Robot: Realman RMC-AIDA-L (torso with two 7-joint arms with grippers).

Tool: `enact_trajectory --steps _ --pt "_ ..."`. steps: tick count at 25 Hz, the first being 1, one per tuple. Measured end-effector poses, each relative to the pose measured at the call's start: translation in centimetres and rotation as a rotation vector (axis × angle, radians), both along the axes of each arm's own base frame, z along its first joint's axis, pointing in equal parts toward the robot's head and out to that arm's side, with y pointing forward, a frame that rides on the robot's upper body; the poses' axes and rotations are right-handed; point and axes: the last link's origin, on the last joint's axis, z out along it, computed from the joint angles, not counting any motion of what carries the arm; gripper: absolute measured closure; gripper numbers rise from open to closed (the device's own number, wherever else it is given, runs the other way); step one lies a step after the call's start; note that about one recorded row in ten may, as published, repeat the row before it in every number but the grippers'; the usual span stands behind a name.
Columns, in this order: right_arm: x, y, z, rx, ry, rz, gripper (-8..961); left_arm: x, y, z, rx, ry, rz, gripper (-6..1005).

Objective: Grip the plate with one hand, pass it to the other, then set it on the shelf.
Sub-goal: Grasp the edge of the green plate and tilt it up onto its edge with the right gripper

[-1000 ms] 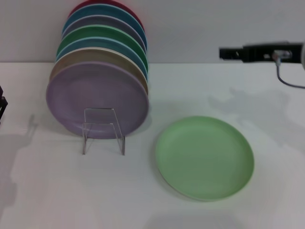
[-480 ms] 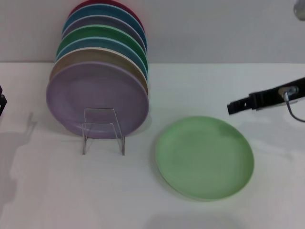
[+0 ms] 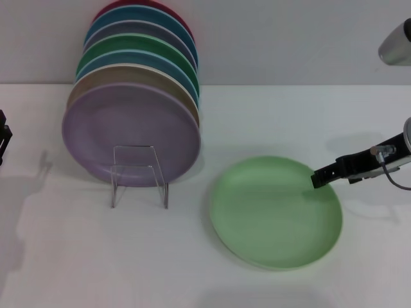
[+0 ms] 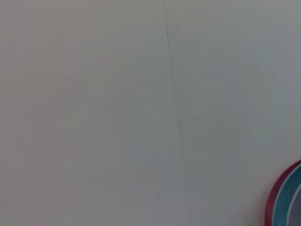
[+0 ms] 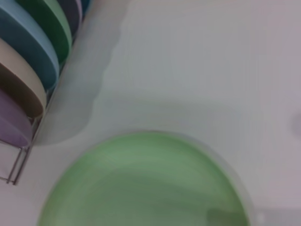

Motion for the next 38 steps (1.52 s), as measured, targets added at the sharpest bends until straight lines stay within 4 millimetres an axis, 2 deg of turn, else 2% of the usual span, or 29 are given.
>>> enact_trajectory --steps 22,38 --pt "2.3 0.3 -0.8 -0.011 -0.066 -0.04 238 -0.2 -0.1 0.0 -0.007 0.006 0.003 193" --pt "2.8 1.0 -1.4 -0.021 -0.095 -0.043 268 -0.1 -0.1 -0.1 -0.008 0.007 0.002 194"
